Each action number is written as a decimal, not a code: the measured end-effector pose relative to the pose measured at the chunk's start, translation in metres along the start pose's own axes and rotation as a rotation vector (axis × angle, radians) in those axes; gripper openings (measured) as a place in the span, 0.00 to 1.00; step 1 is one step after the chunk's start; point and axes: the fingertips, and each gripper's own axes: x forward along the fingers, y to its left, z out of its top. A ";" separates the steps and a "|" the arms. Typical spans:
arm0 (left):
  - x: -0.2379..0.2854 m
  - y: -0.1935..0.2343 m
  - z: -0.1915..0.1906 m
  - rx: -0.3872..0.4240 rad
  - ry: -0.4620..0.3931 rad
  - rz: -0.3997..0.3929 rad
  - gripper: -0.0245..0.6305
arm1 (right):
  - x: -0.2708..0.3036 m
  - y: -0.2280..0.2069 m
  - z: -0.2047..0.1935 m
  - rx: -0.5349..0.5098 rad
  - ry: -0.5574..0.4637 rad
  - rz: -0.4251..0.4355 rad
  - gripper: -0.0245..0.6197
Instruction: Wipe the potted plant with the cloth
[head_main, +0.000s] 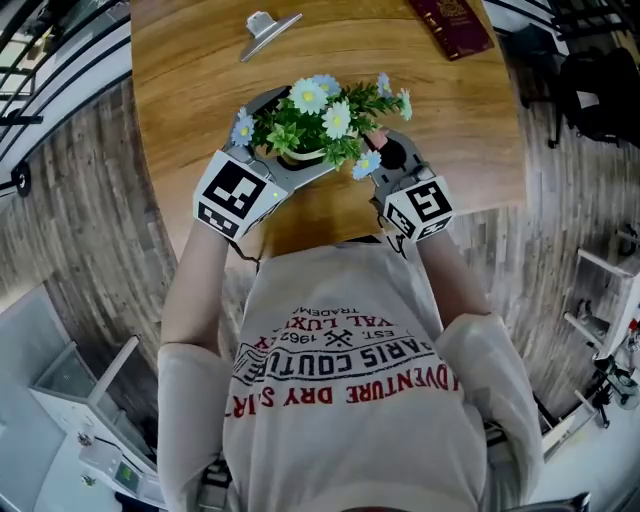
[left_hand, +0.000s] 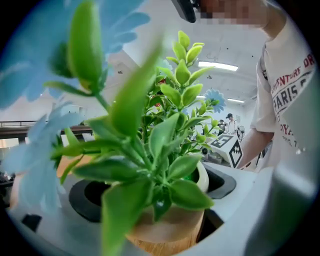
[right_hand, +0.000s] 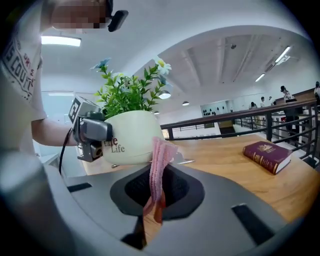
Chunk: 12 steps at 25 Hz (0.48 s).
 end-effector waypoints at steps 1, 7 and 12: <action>-0.004 0.001 0.005 0.000 -0.004 -0.002 0.82 | 0.000 0.005 0.004 -0.008 -0.017 0.014 0.10; -0.018 0.000 0.022 0.010 -0.022 -0.042 0.82 | 0.006 0.026 0.022 -0.106 -0.077 0.035 0.10; -0.026 0.000 0.029 0.000 -0.035 -0.070 0.82 | 0.013 0.039 0.031 -0.124 -0.116 0.039 0.10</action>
